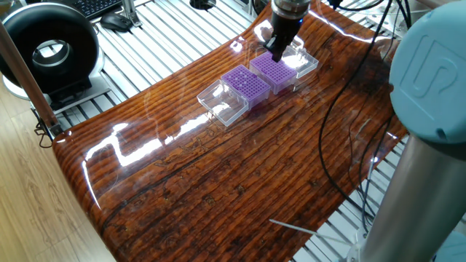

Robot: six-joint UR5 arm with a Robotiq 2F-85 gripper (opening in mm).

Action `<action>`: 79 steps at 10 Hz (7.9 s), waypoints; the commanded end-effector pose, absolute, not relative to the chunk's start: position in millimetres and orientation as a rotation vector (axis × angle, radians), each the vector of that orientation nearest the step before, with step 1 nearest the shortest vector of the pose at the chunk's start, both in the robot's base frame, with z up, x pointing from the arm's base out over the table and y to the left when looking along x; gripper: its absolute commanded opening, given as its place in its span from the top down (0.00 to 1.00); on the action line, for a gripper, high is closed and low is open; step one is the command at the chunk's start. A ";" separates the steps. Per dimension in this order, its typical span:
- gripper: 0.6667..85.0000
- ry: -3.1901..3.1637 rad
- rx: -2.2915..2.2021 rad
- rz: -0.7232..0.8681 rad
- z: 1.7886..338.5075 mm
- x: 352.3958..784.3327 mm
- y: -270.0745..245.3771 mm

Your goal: Transfer all small pipette tips from one holder to another

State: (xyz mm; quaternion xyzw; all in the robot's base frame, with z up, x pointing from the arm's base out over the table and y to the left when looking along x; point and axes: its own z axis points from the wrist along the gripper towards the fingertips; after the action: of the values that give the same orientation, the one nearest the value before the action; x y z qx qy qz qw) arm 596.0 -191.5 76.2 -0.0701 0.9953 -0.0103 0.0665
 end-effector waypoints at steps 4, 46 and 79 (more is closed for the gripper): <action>1.00 2.975 -0.221 0.000 69.4 600.5 -194.6; 0.74 3.037 -0.197 0.062 55.3 589.1 -176.8; 0.77 3.015 0.068 0.057 53.9 617.9 -78.4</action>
State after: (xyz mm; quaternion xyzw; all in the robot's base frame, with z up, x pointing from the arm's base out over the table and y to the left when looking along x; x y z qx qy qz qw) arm 617.9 -79.6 54.5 0.0187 0.9979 0.0140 0.0597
